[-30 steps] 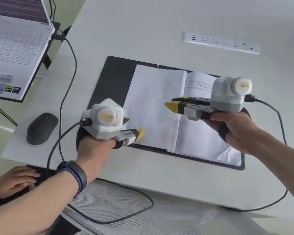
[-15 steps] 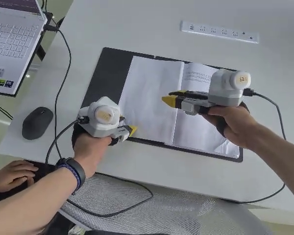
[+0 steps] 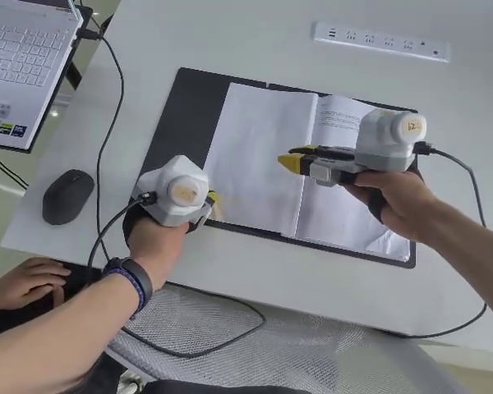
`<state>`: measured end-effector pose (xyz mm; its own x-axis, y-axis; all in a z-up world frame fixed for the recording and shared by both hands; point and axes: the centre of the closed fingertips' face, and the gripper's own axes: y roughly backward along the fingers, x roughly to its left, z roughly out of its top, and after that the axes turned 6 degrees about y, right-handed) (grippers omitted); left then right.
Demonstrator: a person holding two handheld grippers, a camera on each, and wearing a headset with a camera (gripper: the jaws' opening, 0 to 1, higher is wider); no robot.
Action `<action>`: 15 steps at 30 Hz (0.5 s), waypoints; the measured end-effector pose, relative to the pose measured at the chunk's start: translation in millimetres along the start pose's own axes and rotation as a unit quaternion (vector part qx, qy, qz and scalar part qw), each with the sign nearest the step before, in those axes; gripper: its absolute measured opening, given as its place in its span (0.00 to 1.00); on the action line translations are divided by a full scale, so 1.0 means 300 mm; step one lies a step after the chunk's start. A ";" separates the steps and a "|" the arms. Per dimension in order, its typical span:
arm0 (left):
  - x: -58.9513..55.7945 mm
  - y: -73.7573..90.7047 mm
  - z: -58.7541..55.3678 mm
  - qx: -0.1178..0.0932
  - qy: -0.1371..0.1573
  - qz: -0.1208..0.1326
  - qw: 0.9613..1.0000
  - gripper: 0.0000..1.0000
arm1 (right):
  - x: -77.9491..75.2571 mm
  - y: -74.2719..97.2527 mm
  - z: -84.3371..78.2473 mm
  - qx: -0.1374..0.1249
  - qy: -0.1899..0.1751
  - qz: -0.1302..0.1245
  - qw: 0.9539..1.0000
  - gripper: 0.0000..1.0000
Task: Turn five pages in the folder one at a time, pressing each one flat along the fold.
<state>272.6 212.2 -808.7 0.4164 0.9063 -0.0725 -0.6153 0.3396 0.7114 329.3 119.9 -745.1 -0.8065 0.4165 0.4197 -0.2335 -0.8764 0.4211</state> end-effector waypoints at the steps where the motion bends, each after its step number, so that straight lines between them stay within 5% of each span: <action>1: -0.002 0.001 0.000 -0.001 -0.005 0.001 1.000 0.00 | -0.008 -0.002 -0.003 0.001 -0.001 -0.001 1.000 0.19; 15: 0.023 -0.021 -0.002 -0.003 0.003 0.002 1.000 0.00 | -0.083 -0.029 -0.028 0.004 -0.015 -0.008 1.000 0.14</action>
<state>278.9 216.5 -814.0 0.4091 0.9095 -0.0734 -0.6216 0.3367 0.7073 346.8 115.1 -766.0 -0.7857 0.4373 0.4376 -0.2415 -0.8680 0.4340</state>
